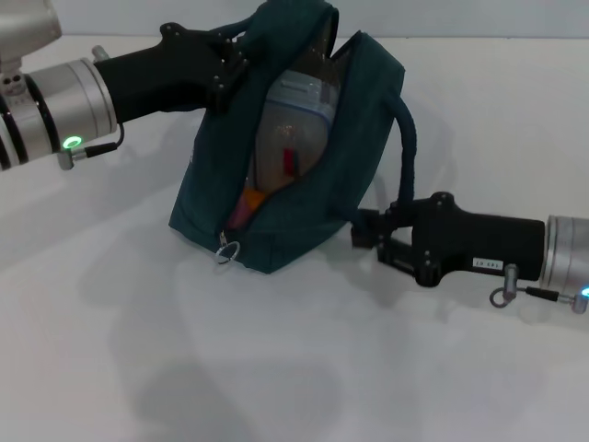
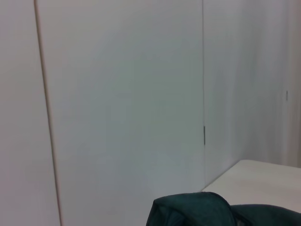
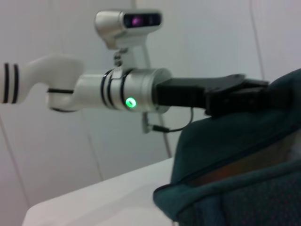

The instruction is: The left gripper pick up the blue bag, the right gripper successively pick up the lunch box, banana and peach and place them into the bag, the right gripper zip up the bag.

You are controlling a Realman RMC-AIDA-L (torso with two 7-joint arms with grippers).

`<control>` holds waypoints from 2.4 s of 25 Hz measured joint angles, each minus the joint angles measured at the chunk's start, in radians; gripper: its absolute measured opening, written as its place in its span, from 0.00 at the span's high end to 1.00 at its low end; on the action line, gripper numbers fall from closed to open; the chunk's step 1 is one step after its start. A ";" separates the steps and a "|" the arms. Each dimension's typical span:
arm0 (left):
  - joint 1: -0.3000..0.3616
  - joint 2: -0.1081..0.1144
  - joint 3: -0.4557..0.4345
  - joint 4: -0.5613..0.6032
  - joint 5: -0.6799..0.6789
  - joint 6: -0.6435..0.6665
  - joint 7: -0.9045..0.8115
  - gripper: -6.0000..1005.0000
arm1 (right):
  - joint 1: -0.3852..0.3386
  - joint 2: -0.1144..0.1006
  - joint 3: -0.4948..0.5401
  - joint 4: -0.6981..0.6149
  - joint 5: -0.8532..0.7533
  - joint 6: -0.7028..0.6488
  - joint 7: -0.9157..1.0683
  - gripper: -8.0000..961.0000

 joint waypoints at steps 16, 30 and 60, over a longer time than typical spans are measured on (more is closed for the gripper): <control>0.098 0.011 -0.008 0.058 -0.050 0.071 -0.093 0.95 | -0.009 -0.040 0.234 -0.010 -0.022 -0.181 0.048 0.90; 0.243 0.004 -0.009 -0.028 -0.225 0.226 0.070 0.95 | 0.118 -0.067 0.243 -0.010 -0.131 -0.161 0.136 0.91; 0.207 0.005 -0.008 -0.189 -0.260 0.311 0.283 0.95 | 0.017 -0.021 0.359 -0.108 -0.341 -0.307 0.100 0.51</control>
